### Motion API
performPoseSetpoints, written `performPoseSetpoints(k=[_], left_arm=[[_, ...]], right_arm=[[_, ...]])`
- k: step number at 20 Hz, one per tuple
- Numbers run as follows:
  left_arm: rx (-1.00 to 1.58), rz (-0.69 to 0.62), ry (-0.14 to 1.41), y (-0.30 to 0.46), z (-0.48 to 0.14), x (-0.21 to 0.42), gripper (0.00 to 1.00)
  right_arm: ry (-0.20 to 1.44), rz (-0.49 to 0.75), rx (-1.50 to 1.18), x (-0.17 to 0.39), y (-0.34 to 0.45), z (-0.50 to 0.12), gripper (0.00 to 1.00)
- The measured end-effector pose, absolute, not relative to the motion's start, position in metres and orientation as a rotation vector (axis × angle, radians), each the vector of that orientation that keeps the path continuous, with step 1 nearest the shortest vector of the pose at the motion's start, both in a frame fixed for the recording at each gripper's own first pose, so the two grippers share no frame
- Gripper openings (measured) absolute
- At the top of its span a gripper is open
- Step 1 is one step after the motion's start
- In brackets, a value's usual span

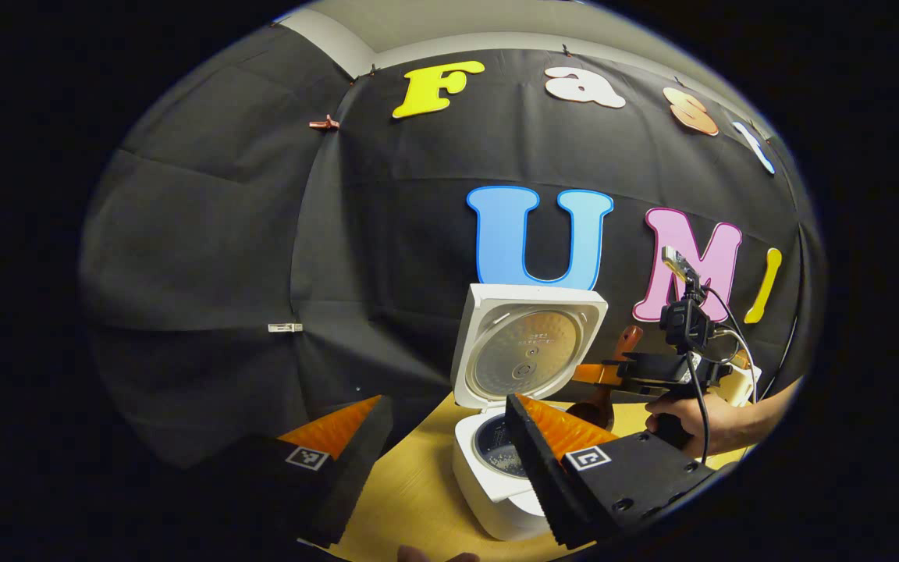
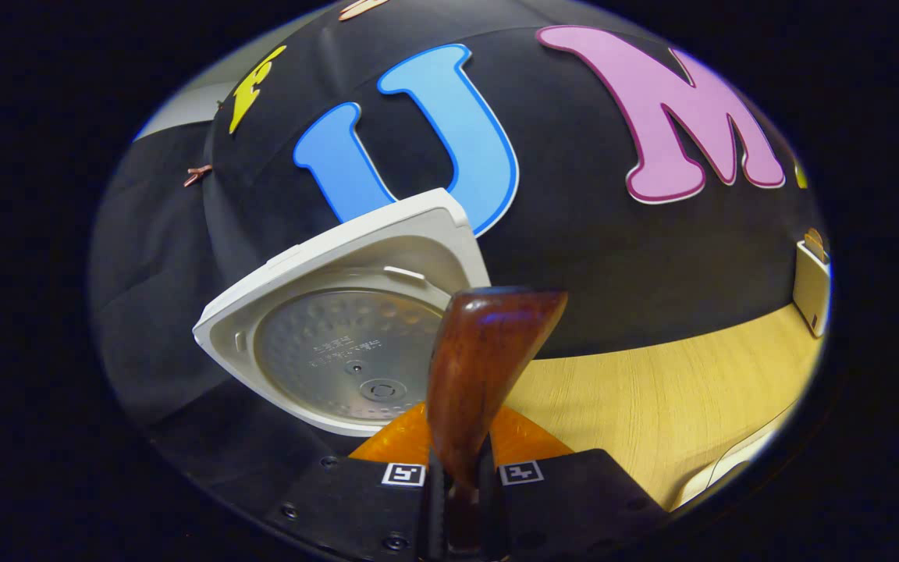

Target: Close the left gripper, press the button to open the rice cooker; take a wooden spoon from the chopstick holder with the right hand, scoop a spoonful of rice and pour it into the rice cooker, then put the wooden spoon back into the chopstick holder.

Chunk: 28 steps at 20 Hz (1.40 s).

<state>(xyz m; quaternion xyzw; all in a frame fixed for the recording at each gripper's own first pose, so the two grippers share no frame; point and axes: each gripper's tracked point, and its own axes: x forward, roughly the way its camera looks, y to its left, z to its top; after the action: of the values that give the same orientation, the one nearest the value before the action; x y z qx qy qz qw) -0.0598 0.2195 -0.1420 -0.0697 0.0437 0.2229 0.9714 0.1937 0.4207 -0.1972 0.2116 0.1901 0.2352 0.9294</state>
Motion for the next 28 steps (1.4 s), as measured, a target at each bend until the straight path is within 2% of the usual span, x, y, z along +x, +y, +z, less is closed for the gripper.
performPoseSetpoints(k=[10, 11, 16, 20, 22, 25, 26, 28], left_arm=[[-0.147, 0.458, 0.093, 0.221, -0.148, -0.062, 0.92], [-0.148, 0.457, 0.092, 0.220, -0.149, -0.062, 0.94], [-0.152, 0.455, 0.088, 0.219, -0.149, -0.062, 0.94], [-0.152, 0.456, 0.086, 0.221, -0.150, -0.065, 0.95], [-0.153, 0.459, 0.087, 0.222, -0.150, -0.067, 0.92], [-0.153, 0.464, 0.088, 0.223, -0.150, -0.069, 0.94], [-0.152, 0.464, 0.087, 0.223, -0.149, -0.069, 0.92], [-0.151, 0.464, 0.087, 0.222, -0.149, -0.069, 0.94]], right_arm=[[0.250, 0.626, 0.053, 0.176, 0.456, -0.183, 0.20], [0.229, 0.648, 0.010, 0.173, 0.461, -0.179, 0.19], [0.124, 0.730, -0.200, 0.152, 0.483, -0.173, 0.20], [0.053, 0.754, -0.360, 0.143, 0.491, -0.175, 0.20], [0.020, 0.763, -0.427, 0.139, 0.494, -0.176, 0.20], [-0.025, 0.771, -0.521, 0.135, 0.496, -0.177, 0.20], [-0.026, 0.776, -0.533, 0.133, 0.498, -0.178, 0.20], [0.001, 0.781, -0.509, 0.132, 0.497, -0.181, 0.20]])
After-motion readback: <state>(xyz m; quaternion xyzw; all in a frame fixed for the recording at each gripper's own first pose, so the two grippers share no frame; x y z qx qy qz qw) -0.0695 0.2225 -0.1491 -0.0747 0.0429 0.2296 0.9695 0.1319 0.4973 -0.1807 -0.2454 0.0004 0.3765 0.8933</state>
